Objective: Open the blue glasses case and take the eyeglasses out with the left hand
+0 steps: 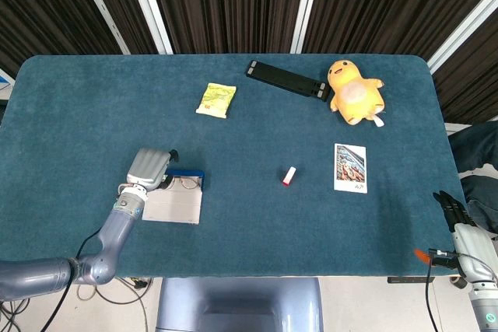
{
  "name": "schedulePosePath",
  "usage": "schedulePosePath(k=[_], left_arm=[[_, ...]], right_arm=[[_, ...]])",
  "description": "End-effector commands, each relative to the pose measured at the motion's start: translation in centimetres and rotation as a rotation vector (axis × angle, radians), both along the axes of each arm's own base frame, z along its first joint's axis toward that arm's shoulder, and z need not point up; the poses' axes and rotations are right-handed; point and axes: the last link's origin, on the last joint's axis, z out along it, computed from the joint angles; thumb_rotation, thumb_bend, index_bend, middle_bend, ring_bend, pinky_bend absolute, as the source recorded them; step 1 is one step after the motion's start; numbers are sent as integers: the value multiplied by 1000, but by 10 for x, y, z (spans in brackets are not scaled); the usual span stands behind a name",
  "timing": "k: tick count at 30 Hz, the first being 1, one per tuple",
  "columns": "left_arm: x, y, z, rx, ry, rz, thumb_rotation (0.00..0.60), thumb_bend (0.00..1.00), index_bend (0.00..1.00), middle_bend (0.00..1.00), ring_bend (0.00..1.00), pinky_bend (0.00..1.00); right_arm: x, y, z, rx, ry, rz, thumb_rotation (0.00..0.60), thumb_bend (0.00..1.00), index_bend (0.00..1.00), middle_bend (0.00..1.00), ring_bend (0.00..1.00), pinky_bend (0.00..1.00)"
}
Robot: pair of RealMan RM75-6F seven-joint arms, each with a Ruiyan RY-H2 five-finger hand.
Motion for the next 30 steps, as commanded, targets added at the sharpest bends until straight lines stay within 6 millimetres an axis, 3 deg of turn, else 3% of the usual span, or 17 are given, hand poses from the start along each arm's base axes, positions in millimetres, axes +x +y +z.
schedulePosePath(k=[1, 17, 30], left_arm=[[-3, 2, -3, -14, 15, 2, 600, 353, 379, 973, 896, 996], [-4, 5, -10, -32, 5, 13, 600, 360, 429, 973, 896, 996], [-6, 6, -13, -32, 4, 34, 600, 443, 480, 973, 896, 996]], right_arm=[[0, 0, 0, 0, 0, -2, 600, 129, 0, 0, 0, 199], [0, 0, 0, 0, 3, -6, 600, 130, 0, 0, 0, 199], [0, 0, 0, 1, 2, -6, 600, 130, 0, 0, 0, 200]])
